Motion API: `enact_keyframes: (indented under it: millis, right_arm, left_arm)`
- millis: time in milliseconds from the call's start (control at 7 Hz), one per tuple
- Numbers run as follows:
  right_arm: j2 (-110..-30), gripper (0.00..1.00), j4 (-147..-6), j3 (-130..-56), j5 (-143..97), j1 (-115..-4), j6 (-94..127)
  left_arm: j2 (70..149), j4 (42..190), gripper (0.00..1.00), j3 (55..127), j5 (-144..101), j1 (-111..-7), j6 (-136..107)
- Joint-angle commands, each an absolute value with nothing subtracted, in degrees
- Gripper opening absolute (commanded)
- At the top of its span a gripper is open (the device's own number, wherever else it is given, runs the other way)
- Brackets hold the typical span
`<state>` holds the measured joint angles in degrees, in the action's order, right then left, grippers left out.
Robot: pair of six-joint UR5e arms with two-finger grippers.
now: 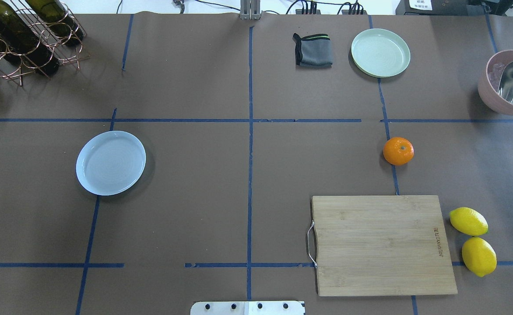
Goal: Pick orange to plate
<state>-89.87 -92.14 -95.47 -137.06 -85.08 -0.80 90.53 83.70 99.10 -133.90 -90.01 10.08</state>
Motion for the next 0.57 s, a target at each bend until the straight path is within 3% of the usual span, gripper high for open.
enact_keyframes:
  millis: [0, 429]
  right_arm:
    - [-89.91, 1.00, -92.20, -95.45, -137.11, -85.08, -0.70]
    - [-89.48, 1.00, -92.11, -96.24, -137.37, -85.08, -0.53]
  left_arm:
    - [90.01, 82.80, 1.00, 101.76, -135.51, -90.09, 10.11]
    - [89.39, 84.53, 1.00, 103.01, -135.52, -89.91, 10.72]
